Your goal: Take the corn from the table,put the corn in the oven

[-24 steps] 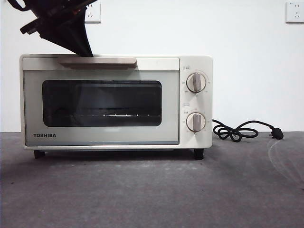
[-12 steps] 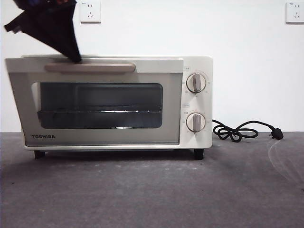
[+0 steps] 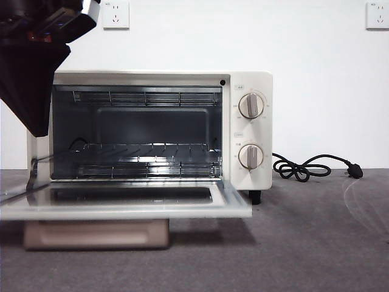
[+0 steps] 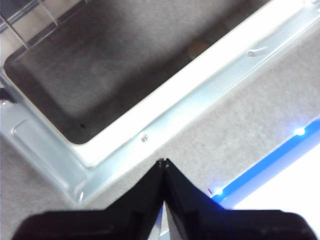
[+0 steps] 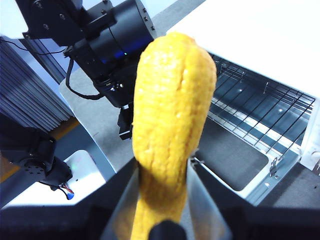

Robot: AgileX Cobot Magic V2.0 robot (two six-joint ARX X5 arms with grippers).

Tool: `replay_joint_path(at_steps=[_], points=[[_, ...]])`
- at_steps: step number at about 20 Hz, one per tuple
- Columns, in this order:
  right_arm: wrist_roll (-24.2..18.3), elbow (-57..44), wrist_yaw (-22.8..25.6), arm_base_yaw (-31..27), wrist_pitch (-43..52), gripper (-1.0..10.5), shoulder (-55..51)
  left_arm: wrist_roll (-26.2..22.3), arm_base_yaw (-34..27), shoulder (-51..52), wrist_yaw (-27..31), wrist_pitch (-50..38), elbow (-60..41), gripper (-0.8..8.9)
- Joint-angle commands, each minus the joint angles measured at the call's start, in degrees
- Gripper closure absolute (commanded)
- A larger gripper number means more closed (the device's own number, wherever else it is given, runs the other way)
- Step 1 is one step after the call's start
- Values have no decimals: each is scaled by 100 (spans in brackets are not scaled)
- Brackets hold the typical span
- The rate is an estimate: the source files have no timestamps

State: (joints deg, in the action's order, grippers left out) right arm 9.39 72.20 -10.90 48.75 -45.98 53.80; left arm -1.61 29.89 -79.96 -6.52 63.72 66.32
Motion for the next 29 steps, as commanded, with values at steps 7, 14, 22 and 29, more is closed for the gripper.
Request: replay_joint_path(at_steps=[7,14,22,29], points=[[-214,28,-26,11,-59,959,192,-24,284,962,15,-361,9,819],[-680,28,-411,382,1045,959,848,92,284,3189,96,-1235,9,819],[-1528,28,103,1047,2608,959,1727,175,284,4513,625,431,9,819],[-2203,28,538,1095,2684,959,2514,404,282,5040,616,1143,9,819]])
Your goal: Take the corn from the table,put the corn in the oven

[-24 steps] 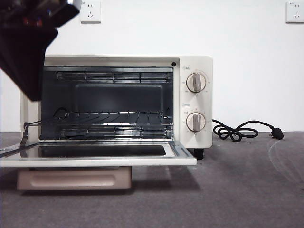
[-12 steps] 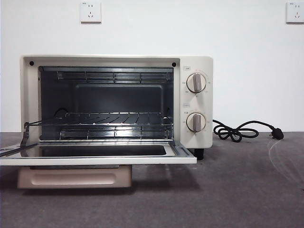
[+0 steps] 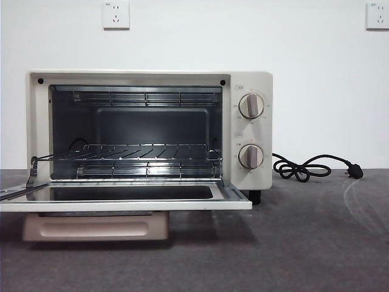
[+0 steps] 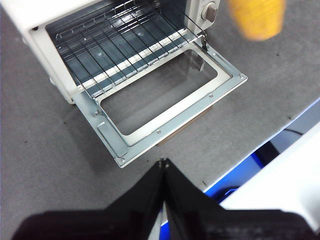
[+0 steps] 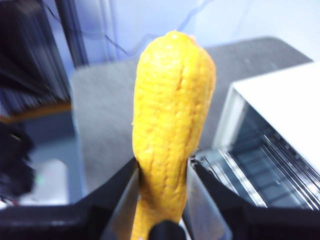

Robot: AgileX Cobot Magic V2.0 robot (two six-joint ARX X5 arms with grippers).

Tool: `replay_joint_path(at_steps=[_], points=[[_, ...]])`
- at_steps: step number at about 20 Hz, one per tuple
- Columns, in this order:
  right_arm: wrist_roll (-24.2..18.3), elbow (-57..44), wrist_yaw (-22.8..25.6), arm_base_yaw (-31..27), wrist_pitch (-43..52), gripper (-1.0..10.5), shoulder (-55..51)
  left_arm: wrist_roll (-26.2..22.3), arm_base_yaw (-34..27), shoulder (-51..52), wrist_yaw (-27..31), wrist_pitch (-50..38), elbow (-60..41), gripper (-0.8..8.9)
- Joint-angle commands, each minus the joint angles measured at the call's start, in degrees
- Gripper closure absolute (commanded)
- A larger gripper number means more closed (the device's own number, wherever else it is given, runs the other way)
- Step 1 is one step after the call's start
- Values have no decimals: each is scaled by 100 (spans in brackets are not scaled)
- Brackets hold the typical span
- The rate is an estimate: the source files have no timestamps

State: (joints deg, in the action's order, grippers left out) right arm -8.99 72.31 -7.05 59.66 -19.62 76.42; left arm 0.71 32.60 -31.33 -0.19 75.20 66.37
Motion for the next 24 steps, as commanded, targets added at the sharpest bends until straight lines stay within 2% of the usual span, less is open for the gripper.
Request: replay_joint_path(at_steps=[1,7,12,17,22,24], points=[[-470,17,243,4,50,959,374,208,11,254,-17,-4,4,819],[-1226,17,1119,0,186,959,1252,372,13,584,0,31,4,819],[-1862,17,2621,0,745,959,2140,424,13,590,-22,37,4,819],[-2579,17,3910,-20,1484,959,2706,487,13,590,-24,37,4,819],[-2981,17,4312,-166,2109,959,3001,509,13,590,-28,42,4,819],[-3023,17,4301,-236,2079,957,3045,509,13,590,-87,42,4,819]])
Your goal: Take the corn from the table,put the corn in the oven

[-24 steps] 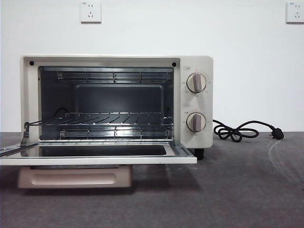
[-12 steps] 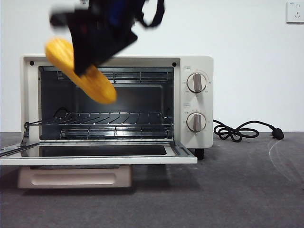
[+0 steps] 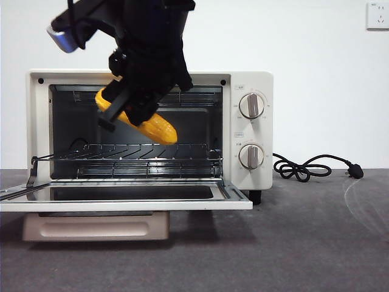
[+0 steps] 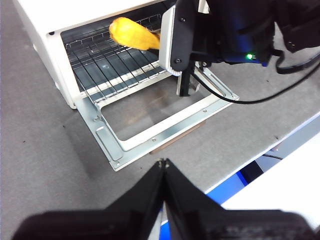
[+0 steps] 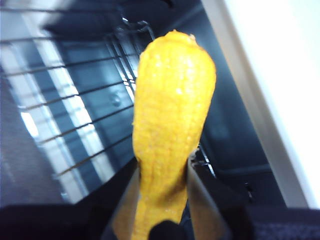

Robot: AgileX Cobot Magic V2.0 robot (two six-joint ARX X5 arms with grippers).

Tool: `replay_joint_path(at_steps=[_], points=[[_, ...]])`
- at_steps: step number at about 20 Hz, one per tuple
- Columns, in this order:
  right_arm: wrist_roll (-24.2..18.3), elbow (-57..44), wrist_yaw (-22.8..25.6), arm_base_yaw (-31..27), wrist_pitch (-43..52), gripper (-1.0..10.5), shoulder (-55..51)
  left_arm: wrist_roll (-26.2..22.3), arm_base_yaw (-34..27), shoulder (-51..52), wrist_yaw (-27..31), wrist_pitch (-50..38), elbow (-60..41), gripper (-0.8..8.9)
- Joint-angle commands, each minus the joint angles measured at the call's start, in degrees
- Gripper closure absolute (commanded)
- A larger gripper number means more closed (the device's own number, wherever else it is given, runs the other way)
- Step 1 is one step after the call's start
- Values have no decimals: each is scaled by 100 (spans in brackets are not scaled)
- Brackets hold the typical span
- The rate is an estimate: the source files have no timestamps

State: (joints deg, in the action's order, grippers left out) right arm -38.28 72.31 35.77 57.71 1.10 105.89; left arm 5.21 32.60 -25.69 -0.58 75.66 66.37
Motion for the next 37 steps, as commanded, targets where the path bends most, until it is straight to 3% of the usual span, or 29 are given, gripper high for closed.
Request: replay_joint_path(at_steps=[1,3,6,11,18,37], points=[[-94,17,24,-46,-37,939,114,61,13,26,-146,-4,4,819],[-96,17,-70,-46,-181,929,114,61,13,26,-249,-4,4,819],[-74,17,-151,-46,-278,736,114,61,13,26,-269,-4,4,819],[-15,17,-186,-46,-282,561,114,59,13,26,-284,-4,4,819],[74,17,52,35,-282,568,111,57,13,26,-282,-4,4,819],[136,17,2028,1019,-282,573,46,-85,13,26,-236,-9,4,819]])
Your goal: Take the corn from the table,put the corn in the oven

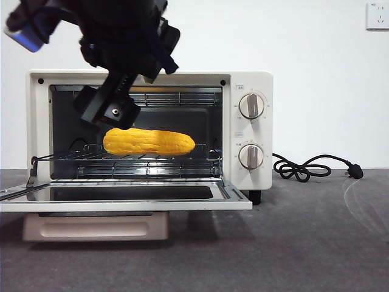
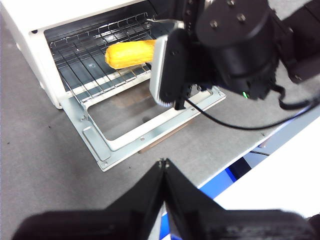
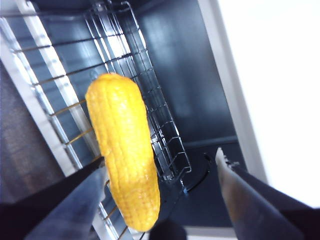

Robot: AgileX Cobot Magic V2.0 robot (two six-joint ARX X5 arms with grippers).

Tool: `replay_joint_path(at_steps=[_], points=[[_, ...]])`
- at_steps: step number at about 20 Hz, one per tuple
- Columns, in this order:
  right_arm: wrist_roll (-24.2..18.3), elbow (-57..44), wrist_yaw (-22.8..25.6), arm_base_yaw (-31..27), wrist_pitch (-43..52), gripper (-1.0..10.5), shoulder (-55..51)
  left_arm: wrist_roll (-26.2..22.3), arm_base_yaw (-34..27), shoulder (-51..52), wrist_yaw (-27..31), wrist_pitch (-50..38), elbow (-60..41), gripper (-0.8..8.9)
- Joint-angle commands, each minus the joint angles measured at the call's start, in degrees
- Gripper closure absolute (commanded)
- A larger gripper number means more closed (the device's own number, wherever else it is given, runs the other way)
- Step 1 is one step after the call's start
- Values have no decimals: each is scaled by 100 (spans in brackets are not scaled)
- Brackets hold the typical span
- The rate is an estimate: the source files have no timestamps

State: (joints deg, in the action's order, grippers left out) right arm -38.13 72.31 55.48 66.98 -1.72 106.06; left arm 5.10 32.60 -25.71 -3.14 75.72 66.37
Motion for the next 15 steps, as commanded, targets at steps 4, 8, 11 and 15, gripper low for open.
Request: replay_joint_path(at_steps=[4,8,11,15], points=[[212,17,321,540,-13,573,-306,-129,13,15,487,-144,2,819],[450,17,468,1126,-376,573,-1008,-332,13,-151,833,-778,-2,819],[951,17,511,1556,-1128,576,-1602,-560,13,-511,831,-1222,-7,819],[1991,17,758,1794,-2610,831,-2365,-901,13,-1401,817,-1484,-7,819]])
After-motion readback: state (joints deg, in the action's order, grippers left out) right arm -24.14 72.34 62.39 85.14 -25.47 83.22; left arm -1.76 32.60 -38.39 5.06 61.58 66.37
